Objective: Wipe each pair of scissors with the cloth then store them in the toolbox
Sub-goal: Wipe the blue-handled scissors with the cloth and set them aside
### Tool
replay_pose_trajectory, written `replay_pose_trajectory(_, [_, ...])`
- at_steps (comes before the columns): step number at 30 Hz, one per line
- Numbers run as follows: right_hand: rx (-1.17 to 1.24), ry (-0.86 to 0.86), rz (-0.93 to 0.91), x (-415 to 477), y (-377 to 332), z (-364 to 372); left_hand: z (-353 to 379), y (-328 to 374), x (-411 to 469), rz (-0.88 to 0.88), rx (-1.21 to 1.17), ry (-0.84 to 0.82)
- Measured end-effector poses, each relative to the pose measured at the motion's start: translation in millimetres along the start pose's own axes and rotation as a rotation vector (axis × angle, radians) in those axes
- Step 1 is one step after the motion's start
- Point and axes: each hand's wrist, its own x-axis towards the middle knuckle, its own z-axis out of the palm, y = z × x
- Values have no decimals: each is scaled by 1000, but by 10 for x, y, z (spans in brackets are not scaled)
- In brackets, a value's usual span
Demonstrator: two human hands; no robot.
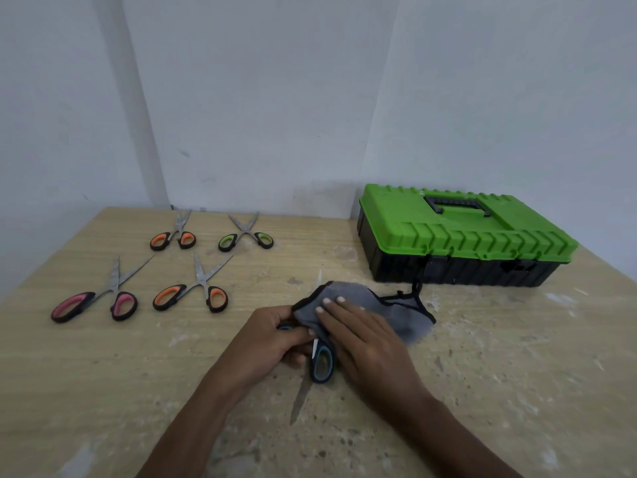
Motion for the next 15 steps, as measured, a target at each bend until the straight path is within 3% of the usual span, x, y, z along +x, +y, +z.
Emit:
replay_pose_trajectory(6, [15,81,28,92,180,-2,-9,7,-14,-9,5,-10])
replay_pose_trajectory(10, [14,3,-39,108,81,-1,-11,24,-27,-27,9,-36])
replay_pose_trajectory(15, [-9,114,123,167,276,-12,11,20,-20,-43,8,-8])
